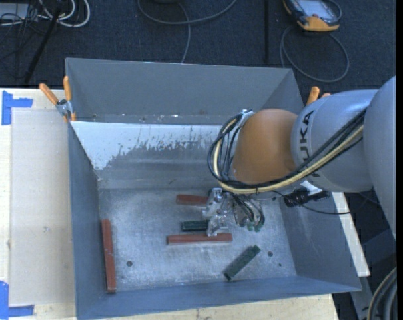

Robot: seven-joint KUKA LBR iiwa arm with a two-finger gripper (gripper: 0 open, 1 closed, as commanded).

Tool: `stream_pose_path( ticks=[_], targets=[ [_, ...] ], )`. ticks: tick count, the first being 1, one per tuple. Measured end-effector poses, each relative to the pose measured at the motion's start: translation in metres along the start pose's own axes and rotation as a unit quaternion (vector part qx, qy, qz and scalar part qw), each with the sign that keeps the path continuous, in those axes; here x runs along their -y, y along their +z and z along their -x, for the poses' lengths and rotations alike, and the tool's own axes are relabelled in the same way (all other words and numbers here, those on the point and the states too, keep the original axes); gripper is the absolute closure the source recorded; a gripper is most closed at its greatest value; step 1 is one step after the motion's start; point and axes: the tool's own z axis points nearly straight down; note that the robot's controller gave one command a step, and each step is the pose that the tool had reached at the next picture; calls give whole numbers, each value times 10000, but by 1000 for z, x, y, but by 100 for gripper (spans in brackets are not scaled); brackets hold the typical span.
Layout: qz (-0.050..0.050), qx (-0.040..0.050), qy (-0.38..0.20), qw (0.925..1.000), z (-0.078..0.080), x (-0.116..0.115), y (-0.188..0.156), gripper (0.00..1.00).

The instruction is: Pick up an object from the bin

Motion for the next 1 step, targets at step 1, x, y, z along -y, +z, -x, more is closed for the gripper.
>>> stream_pose_path(
  ticks=[1],
  targets=[
    [-2, -13, 0, 10000, -1, 0, -22, 100]
  ],
)
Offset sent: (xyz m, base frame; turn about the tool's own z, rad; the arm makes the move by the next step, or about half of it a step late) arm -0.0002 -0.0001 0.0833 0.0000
